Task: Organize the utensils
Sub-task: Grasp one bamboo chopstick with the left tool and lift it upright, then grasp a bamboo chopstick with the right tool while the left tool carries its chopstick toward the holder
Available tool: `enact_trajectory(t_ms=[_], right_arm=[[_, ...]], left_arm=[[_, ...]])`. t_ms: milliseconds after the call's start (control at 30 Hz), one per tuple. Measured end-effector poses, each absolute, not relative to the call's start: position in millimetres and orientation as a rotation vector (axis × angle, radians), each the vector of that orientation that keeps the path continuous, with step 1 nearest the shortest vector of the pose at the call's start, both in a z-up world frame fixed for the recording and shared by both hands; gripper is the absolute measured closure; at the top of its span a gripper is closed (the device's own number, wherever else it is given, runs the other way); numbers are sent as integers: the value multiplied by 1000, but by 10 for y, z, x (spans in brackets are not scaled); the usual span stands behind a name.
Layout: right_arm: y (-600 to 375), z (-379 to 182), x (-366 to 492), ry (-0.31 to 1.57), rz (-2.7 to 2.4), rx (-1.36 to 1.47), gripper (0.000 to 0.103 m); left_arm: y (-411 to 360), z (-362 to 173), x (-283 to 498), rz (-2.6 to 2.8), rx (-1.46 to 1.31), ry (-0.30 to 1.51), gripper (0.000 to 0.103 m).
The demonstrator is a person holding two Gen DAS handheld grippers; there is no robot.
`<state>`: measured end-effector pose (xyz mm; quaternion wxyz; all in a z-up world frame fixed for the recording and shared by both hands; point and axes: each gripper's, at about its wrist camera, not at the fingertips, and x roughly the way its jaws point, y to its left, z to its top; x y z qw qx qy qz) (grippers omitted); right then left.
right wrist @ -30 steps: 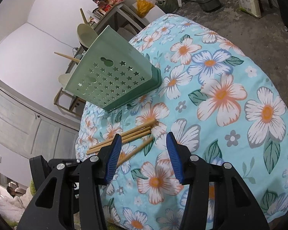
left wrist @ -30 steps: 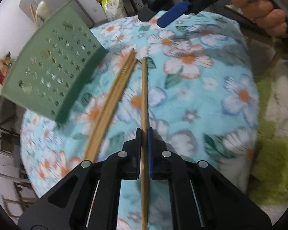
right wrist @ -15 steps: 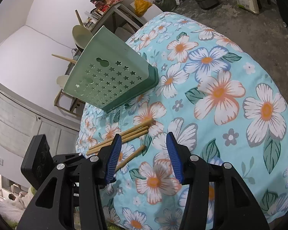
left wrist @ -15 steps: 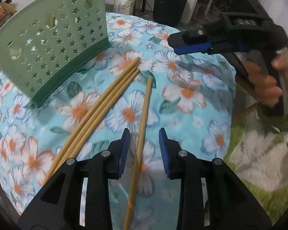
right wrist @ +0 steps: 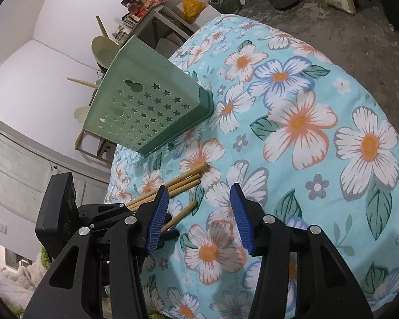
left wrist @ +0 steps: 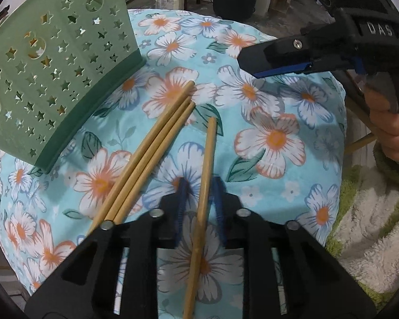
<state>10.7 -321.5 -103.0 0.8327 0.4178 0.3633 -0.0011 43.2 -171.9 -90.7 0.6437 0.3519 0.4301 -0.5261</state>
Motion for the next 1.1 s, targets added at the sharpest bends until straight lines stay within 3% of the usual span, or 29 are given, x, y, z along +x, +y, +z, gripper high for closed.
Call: enact_trajectory(t_ms=[167,567,1100], right_arm=[[-3221,-1010,94,764,1,883,55],[-3265,-957,-1,737,-10,883,55],[-3135,-961,91,750,46,886,55]], left_arm=[[-1800,-889,397,-1185,815,969,99],[-1619,-617,272,-1177,760,913,99],[-923,-24,689,-979,364,797,99]])
